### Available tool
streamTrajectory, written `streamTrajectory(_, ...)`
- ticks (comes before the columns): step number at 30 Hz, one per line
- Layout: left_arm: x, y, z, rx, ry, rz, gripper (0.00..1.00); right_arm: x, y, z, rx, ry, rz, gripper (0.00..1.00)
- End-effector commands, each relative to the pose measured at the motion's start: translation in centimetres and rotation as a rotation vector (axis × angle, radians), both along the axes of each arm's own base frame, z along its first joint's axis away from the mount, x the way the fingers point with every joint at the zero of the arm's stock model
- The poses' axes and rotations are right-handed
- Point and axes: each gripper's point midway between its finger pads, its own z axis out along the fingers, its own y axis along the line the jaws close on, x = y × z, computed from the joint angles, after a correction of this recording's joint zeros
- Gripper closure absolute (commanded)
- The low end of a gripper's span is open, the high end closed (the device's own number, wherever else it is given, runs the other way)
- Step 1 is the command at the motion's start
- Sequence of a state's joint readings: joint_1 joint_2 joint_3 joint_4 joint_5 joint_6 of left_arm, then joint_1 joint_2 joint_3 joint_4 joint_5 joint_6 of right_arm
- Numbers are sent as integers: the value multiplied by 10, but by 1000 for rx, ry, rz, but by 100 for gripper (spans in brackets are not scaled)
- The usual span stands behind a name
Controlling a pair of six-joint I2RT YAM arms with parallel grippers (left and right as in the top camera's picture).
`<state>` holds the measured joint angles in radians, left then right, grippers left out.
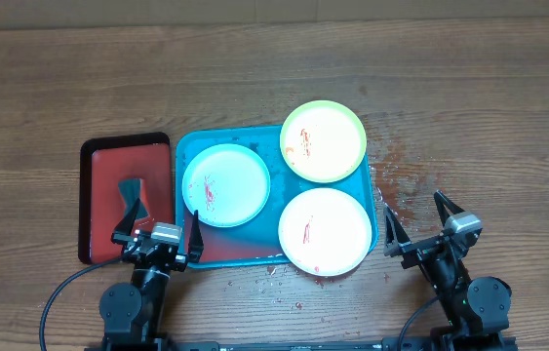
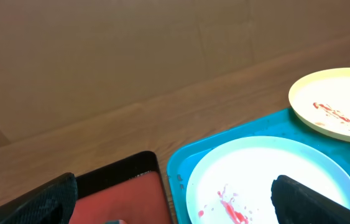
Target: Clean dirty plates on tray and stack at the side
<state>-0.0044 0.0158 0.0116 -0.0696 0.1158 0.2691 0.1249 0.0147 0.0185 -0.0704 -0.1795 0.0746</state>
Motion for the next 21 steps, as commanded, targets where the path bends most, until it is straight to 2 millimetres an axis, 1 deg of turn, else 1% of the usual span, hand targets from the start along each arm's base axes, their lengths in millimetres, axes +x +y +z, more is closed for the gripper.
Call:
streamTrajectory(1, 0, 0, -2, -4, 1, 0, 0, 0, 0, -2, 4, -4, 1, 0)
streamTrajectory(11, 0, 0, -2, -4, 1, 0, 0, 0, 0, -2, 4, -4, 1, 0)
streamTrajectory(14, 0, 0, -2, -4, 1, 0, 0, 2, -7, -2, 3, -3, -43, 0)
streamTrajectory(21, 0, 0, -2, -4, 1, 0, 0, 2, -7, -2, 3, -3, -44, 0)
